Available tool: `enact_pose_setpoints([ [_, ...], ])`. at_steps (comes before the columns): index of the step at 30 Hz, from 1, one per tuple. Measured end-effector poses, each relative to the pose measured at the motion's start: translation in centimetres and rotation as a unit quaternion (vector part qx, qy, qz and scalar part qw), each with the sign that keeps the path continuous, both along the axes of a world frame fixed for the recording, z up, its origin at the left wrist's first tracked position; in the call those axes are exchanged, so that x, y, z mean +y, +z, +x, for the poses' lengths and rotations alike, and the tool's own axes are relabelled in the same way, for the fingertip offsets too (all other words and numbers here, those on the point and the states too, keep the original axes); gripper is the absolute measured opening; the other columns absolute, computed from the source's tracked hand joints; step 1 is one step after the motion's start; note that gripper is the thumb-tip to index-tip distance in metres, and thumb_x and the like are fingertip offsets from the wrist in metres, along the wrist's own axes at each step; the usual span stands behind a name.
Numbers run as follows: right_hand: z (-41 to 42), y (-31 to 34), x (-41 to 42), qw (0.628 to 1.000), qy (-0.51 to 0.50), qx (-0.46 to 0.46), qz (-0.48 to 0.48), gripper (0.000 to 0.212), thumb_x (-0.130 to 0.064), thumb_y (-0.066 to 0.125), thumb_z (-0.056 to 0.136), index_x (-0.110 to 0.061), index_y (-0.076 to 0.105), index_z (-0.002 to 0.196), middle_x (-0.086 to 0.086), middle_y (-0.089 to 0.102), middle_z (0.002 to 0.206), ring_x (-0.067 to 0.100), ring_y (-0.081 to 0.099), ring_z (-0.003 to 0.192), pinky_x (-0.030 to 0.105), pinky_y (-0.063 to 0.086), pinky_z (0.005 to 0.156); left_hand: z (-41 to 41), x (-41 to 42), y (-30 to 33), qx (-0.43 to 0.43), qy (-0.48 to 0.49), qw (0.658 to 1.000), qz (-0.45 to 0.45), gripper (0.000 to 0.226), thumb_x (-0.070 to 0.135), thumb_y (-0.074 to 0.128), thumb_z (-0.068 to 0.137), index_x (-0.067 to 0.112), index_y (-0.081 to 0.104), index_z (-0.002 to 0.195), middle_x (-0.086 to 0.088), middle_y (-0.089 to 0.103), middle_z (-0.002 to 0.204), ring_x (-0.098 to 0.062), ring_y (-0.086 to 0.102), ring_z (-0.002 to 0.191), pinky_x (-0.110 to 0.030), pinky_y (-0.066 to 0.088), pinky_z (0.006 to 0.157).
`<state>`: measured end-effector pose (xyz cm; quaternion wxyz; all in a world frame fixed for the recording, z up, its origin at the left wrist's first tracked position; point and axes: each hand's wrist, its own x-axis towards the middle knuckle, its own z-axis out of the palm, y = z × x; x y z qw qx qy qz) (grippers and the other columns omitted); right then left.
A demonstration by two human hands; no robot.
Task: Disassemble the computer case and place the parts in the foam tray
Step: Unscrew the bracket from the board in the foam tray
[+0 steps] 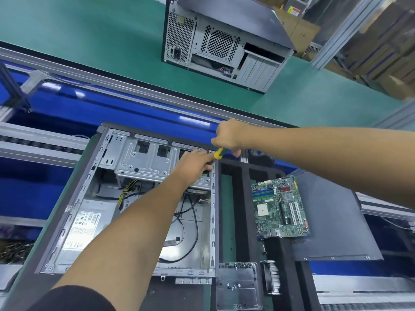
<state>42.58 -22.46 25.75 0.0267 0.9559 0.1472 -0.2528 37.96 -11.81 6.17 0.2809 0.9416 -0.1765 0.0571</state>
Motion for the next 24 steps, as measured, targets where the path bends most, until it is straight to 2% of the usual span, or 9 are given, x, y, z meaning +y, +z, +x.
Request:
enact_pose_setpoints([
  [4, 0.3, 0.4, 0.5, 0.957, 0.258, -0.031, -0.129, 0.02, -0.024, 0.048, 0.097, -0.011, 0.058, 0.086, 0.004, 0.061, 0.066, 0.025, 0.053, 0.066, 0.031, 0.033, 0.054, 0.0, -0.1, 0.1, 0.009, -0.002, 1.0, -0.004, 0.007, 0.032, 0.056, 0.102, 0.025, 0.056, 0.102, 0.009, 0.058, 0.098, -0.02, 0.049, 0.095, -0.034, 0.029, 0.078],
  [6, 0.7, 1.0, 0.2, 0.872, 0.448, -0.044, -0.191, 0.016, -0.028, 0.049, 0.1, -0.017, 0.058, 0.105, 0.003, 0.06, 0.08, 0.029, 0.055, 0.075, 0.035, 0.039, 0.058, 0.1, -0.1, 0.2, 0.02, 0.006, 1.0, -0.023, 0.008, 0.031, 0.059, 0.101, 0.026, 0.054, 0.097, 0.006, 0.064, 0.105, -0.02, 0.051, 0.096, -0.037, 0.037, 0.083],
  [8, 1.3, 1.4, -0.4, 0.741, 0.62, -0.048, -0.253, 0.03, -0.034, 0.043, 0.105, -0.025, 0.05, 0.133, 0.003, 0.062, 0.102, 0.031, 0.06, 0.086, 0.039, 0.047, 0.065, 0.1, -0.1, 0.3, 0.033, 0.009, 0.999, -0.028, 0.008, 0.031, 0.06, 0.101, 0.024, 0.057, 0.1, 0.005, 0.066, 0.105, -0.02, 0.051, 0.096, -0.041, 0.04, 0.089],
  [10, 1.8, 1.7, -0.8, 0.691, 0.665, -0.065, -0.276, 0.034, -0.036, 0.041, 0.107, -0.026, 0.044, 0.139, 0.003, 0.059, 0.111, 0.03, 0.06, 0.09, 0.04, 0.047, 0.065, 0.1, -0.1, 0.3, 0.03, 0.004, 0.999, -0.023, 0.011, 0.032, 0.058, 0.102, 0.021, 0.059, 0.103, 0.005, 0.064, 0.101, -0.02, 0.048, 0.095, -0.04, 0.037, 0.086],
  [11, 1.8, 1.6, -1.0, 0.718, 0.64, -0.072, -0.263, 0.031, -0.037, 0.042, 0.106, -0.024, 0.046, 0.134, 0.003, 0.059, 0.108, 0.028, 0.057, 0.086, 0.039, 0.046, 0.064, 0.1, 0.0, 0.2, 0.023, 0.002, 0.999, -0.028, 0.012, 0.032, 0.057, 0.103, 0.021, 0.057, 0.1, 0.005, 0.063, 0.1, -0.02, 0.047, 0.094, -0.039, 0.035, 0.082],
  [14, 1.6, 0.7, -1.3, 0.912, 0.385, -0.061, -0.127, 0.022, -0.035, 0.059, 0.096, -0.02, 0.052, 0.11, -0.005, 0.057, 0.078, 0.02, 0.051, 0.067, 0.033, 0.032, 0.055, -0.2, 0.1, 0.4, 0.014, -0.003, 1.0, -0.017, 0.014, 0.035, 0.055, 0.103, 0.021, 0.054, 0.099, 0.004, 0.058, 0.097, -0.022, 0.048, 0.095, -0.037, 0.03, 0.077],
  [16, 1.0, 0.4, -1.6, 0.981, 0.192, -0.033, -0.012, 0.018, -0.028, 0.063, 0.091, -0.015, 0.056, 0.1, -0.004, 0.062, 0.069, 0.02, 0.057, 0.063, 0.028, 0.031, 0.05, -0.2, 0.1, 0.4, 0.014, -0.007, 1.0, -0.009, 0.014, 0.035, 0.054, 0.104, 0.021, 0.054, 0.101, 0.004, 0.057, 0.096, -0.022, 0.049, 0.095, -0.037, 0.029, 0.076],
  [20, 0.1, 0.4, -1.5, 0.988, -0.11, 0.059, 0.086, 0.017, -0.02, 0.052, 0.095, -0.004, 0.057, 0.093, 0.016, 0.071, 0.066, 0.025, 0.058, 0.042, 0.022, 0.04, 0.041, -0.3, 0.1, 0.5, 0.012, -0.006, 1.0, -0.015, 0.013, 0.036, 0.052, 0.104, 0.023, 0.055, 0.101, 0.01, 0.049, 0.092, -0.022, 0.049, 0.094, -0.038, 0.033, 0.078],
  [24, 0.2, 0.6, -1.0, 0.995, 0.052, 0.042, -0.071, 0.021, -0.02, 0.045, 0.1, -0.006, 0.058, 0.092, 0.017, 0.072, 0.076, 0.029, 0.06, 0.06, 0.029, 0.045, 0.055, -0.2, 0.0, 0.6, 0.026, 0.0, 1.0, -0.008, 0.016, 0.039, 0.054, 0.103, 0.029, 0.046, 0.094, 0.011, 0.051, 0.093, -0.02, 0.047, 0.095, -0.037, 0.032, 0.079],
])
